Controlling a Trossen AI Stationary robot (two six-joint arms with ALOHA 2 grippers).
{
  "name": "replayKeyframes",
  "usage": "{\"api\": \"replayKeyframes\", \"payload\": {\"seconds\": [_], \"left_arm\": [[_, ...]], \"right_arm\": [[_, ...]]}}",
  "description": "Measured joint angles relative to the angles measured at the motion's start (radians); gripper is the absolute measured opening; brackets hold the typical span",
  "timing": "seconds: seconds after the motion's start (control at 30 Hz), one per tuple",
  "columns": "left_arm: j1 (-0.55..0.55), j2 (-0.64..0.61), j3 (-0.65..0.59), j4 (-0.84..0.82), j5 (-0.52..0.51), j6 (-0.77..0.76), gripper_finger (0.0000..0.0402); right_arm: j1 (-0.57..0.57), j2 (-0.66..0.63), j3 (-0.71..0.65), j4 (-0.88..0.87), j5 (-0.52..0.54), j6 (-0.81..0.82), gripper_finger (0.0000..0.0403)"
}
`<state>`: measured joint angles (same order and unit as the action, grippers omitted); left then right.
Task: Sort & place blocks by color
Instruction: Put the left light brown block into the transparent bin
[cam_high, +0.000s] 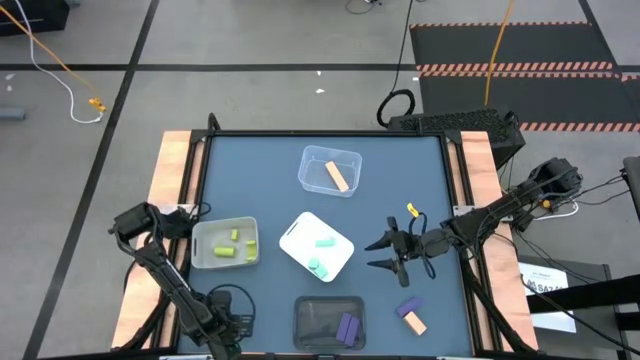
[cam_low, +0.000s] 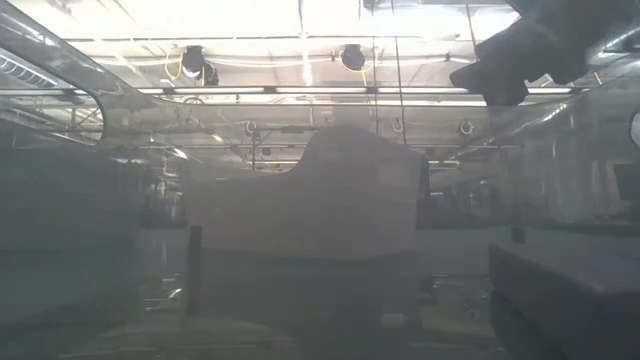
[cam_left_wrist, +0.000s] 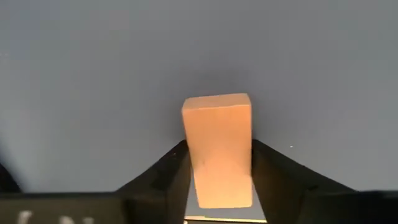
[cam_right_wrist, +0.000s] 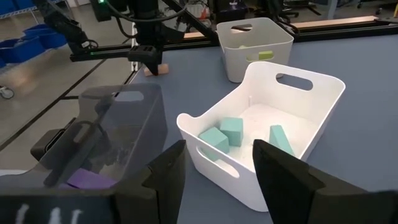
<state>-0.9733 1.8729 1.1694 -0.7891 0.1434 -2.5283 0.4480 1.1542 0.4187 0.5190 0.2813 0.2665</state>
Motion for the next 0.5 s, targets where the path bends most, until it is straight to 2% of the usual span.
{"api": "replayKeyframes", "payload": {"seconds": [0.07, 0.27, 0.4, 0.5], "left_arm": [[0.0, 0.0, 0.001, -0.002, -0.027, 0.024, 0.0127], [0.02, -0.002, 0.002, -0.001, -0.077, 0.095, 0.0127], [0.054, -0.024, 0.0, 0.022, -0.184, 0.191, 0.0127], [0.088, -0.071, -0.001, 0.04, -0.304, 0.284, 0.0127]], "right_arm": [[0.0, 0.0, 0.0, 0.001, 0.0, 0.0, 0.0178], [0.0, 0.0, 0.0, 0.0, 0.0, 0.001, 0.0178], [-0.001, 0.0, 0.0, 0.001, 0.0, 0.001, 0.0178], [-0.001, 0.0, 0.0, 0.001, 0.0, 0.001, 0.0178]]}}
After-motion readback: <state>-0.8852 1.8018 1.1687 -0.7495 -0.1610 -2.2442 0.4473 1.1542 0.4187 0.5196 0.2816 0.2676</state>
